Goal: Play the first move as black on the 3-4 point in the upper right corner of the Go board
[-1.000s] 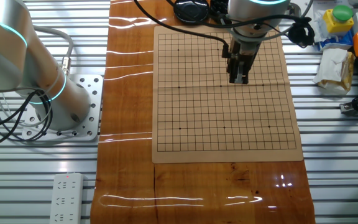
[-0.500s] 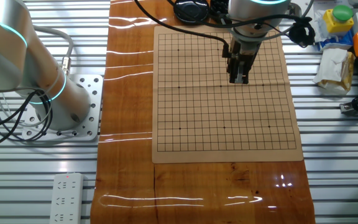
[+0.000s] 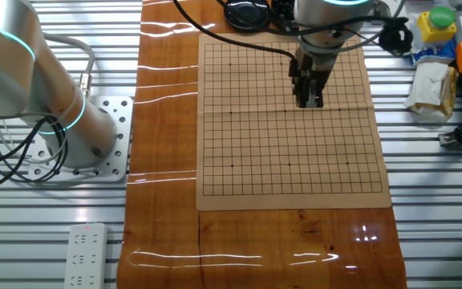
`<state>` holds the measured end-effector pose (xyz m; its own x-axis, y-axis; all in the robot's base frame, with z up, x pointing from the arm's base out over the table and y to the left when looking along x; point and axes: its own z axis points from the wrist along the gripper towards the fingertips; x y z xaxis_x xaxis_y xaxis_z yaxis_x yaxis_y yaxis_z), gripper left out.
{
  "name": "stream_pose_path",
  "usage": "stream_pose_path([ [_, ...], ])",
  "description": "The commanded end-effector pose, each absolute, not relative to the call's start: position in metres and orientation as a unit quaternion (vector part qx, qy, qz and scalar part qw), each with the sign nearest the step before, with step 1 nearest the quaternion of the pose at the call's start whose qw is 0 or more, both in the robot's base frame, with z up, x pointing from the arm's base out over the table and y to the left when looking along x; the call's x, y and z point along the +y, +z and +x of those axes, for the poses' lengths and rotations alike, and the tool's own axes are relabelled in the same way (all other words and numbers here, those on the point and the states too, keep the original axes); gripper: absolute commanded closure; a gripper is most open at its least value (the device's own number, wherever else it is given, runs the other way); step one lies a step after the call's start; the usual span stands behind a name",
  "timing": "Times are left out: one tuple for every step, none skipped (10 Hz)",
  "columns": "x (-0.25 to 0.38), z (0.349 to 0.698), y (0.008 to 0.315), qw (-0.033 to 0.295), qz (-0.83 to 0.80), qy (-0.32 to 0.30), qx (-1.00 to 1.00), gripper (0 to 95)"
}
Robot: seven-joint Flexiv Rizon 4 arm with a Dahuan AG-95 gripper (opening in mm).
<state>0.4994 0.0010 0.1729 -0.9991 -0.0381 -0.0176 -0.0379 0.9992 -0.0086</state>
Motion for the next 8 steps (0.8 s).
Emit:
stream_pose_path([
  [0.0008,0.4994,0.1730,0.009,-0.034,-0.004,0.999,95.0],
  [0.0008,0.4994,0.1730,0.008,-0.037,-0.004,0.999,95.0],
  [0.0008,0.4994,0.1730,0.009,-0.034,-0.007,0.999,95.0],
  [0.0008,0.4994,0.1730,0.008,-0.036,-0.010,0.999,95.0],
  [0.0008,0.4994,0.1730,0.009,-0.031,-0.010,0.999,95.0],
  [0.0008,0.4994,0.1730,0.011,-0.013,-0.008,1.000,95.0],
  [0.0008,0.4994,0.1730,0.013,0.008,-0.007,1.000,95.0],
  [0.0008,0.4994,0.1730,0.012,0.011,-0.008,1.000,95.0],
])
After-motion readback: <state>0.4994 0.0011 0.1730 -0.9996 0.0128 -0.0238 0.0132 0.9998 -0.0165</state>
